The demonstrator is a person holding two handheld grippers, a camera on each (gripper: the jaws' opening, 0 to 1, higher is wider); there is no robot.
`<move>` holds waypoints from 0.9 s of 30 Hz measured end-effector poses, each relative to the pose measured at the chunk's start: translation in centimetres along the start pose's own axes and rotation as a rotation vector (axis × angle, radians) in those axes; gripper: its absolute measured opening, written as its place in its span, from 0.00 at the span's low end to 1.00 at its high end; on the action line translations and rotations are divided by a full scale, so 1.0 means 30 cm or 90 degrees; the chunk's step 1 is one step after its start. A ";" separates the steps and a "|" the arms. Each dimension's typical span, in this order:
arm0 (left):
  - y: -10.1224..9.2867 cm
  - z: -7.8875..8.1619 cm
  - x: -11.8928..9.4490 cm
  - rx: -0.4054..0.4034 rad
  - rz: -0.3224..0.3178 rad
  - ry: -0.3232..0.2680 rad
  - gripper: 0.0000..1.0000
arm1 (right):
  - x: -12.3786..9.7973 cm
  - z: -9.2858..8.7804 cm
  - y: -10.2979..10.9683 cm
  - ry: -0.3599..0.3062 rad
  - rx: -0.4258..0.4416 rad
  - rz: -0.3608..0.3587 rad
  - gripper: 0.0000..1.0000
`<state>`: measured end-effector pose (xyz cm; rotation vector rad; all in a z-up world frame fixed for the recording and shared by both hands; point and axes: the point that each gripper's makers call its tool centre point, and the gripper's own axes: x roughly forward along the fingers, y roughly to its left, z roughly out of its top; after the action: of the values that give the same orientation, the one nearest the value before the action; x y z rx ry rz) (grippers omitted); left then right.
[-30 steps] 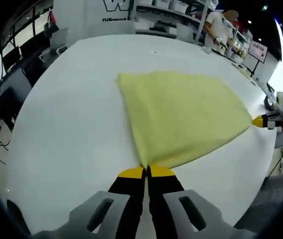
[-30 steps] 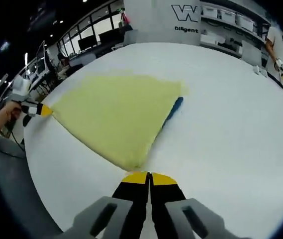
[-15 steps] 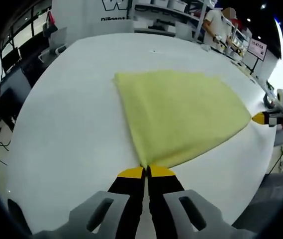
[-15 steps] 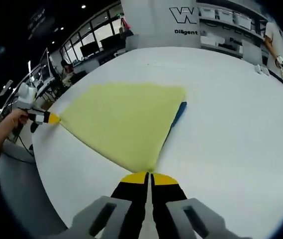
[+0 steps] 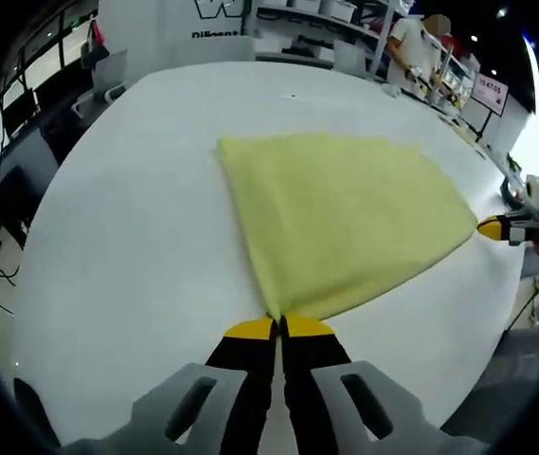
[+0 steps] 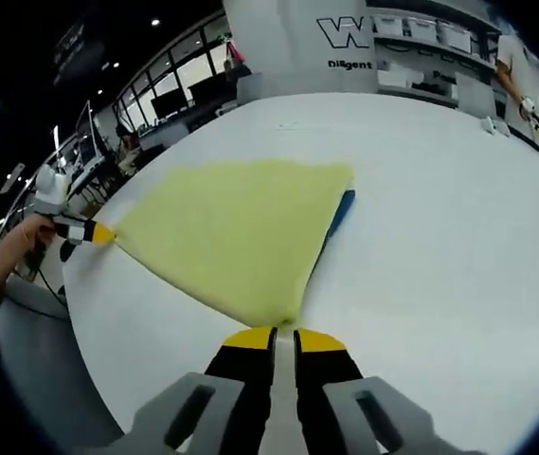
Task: Fold the garment on the visible template until the final outline fits inside the template.
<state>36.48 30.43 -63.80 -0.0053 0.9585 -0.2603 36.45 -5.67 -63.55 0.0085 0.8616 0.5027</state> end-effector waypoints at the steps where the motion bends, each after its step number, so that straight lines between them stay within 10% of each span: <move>1: 0.000 0.000 -0.001 0.000 0.000 0.000 0.01 | 0.006 0.000 -0.005 -0.003 0.005 0.000 0.00; 27: -0.003 -0.001 -0.001 0.001 0.000 0.006 0.01 | 0.008 0.007 -0.011 -0.041 0.063 0.023 0.00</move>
<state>36.41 30.37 -63.78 -0.0029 0.9668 -0.2619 36.89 -5.81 -63.66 0.1307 0.8246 0.4904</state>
